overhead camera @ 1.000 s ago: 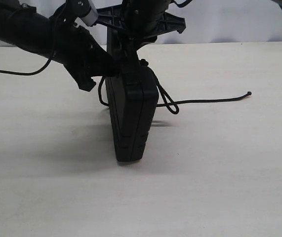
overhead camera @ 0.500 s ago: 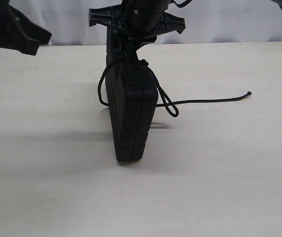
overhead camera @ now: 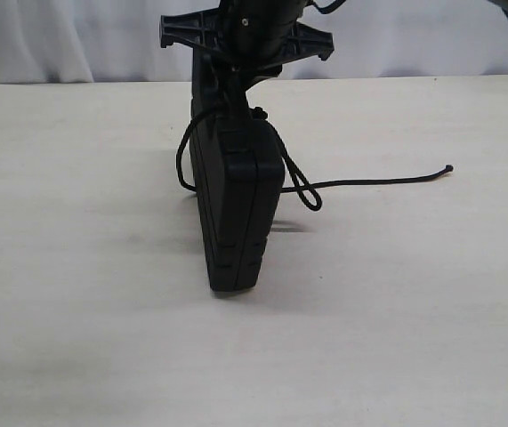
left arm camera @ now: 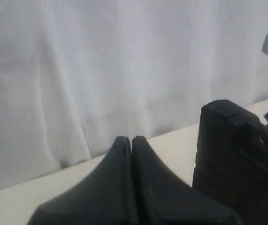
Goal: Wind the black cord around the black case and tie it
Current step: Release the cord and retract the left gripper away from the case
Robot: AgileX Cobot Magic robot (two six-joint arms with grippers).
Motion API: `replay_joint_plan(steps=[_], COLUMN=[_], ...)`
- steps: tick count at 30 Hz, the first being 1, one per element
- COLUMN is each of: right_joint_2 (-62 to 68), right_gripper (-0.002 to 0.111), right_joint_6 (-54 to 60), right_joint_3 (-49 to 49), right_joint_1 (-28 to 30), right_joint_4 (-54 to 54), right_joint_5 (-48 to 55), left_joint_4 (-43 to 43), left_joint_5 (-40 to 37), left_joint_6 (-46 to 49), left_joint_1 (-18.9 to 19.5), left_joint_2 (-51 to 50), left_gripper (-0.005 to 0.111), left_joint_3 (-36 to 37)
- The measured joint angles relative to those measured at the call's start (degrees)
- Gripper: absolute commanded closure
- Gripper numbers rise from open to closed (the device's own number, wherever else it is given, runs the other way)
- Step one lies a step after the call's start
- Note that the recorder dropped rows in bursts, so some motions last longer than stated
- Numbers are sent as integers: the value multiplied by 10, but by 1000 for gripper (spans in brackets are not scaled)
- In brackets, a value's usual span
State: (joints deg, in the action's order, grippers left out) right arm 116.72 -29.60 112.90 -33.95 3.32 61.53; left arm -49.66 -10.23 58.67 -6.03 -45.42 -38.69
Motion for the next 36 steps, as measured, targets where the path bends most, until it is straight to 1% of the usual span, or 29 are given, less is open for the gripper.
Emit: replay_joint_plan(steps=[3,7,14,19,36], right_joint_2=[0,0,0,0,0], right_gripper=[104,104,104,104,104], right_joint_6=[0,0,0,0,0], right_joint_3=[0,0,0,0,0], right_joint_1=[0,0,0,0,0], right_joint_4=[0,0,0,0,0], right_joint_5=[0,0,0,0,0], left_joint_4=[0,-1,-1,-1,-1], left_joint_5=[5,2,-13,-13,-13], left_joint_6=[-1,-1,-1,-1,-1], left_joint_1=[0,0,0,0,0], left_joint_2=[69,143,219,239,239], left_gripper=[107,107,107,107,107], left_joint_3=[23,30,31,31,31])
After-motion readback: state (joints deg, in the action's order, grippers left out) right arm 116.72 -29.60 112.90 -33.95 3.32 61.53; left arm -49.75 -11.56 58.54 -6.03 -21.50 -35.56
